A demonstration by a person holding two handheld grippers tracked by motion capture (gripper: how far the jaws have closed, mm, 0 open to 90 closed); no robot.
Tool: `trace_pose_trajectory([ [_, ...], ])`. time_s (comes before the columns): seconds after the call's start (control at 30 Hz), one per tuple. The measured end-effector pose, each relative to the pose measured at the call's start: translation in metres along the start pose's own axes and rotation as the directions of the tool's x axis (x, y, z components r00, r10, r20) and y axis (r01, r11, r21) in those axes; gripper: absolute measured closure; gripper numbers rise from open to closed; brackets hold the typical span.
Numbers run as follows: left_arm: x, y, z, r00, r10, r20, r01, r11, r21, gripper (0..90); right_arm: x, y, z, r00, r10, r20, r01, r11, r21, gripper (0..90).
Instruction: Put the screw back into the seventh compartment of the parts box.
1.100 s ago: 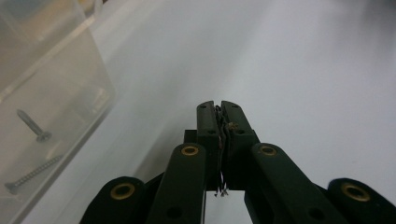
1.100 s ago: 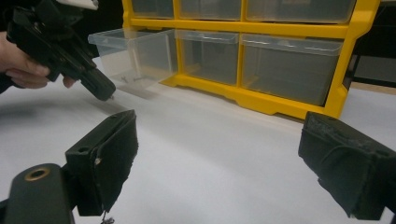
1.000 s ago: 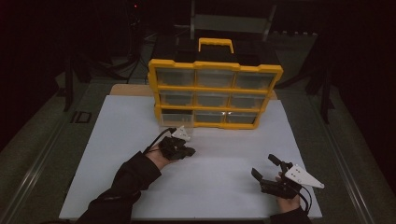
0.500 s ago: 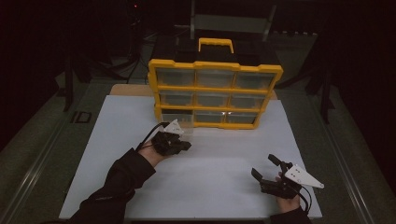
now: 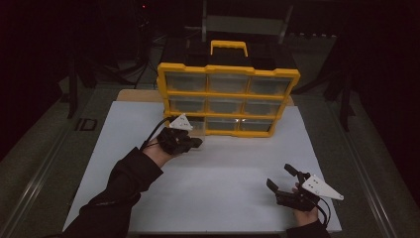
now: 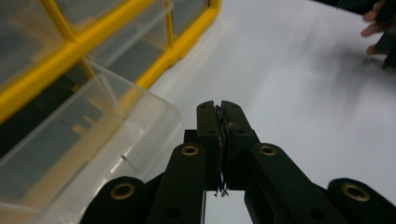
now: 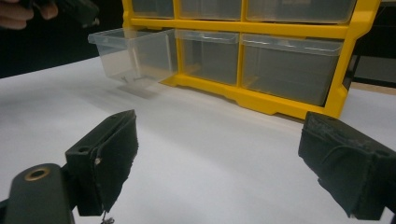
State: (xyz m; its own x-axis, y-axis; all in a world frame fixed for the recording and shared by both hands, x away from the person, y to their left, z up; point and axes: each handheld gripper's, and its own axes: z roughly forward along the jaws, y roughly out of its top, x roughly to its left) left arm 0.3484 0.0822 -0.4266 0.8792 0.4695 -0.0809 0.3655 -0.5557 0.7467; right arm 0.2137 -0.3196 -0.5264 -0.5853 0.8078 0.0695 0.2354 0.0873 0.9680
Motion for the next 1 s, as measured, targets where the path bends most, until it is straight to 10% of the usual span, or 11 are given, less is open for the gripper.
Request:
trace_pose_trajectory([
  [1.0, 0.036, 0.026, -0.004, 0.9863, -0.108, -0.125, 0.098, 0.9915, -0.086, 86.3, 0.0, -0.001, 0.001, 1.0, 0.0, -0.004, 0.0, 1.0, 0.002, 11.7],
])
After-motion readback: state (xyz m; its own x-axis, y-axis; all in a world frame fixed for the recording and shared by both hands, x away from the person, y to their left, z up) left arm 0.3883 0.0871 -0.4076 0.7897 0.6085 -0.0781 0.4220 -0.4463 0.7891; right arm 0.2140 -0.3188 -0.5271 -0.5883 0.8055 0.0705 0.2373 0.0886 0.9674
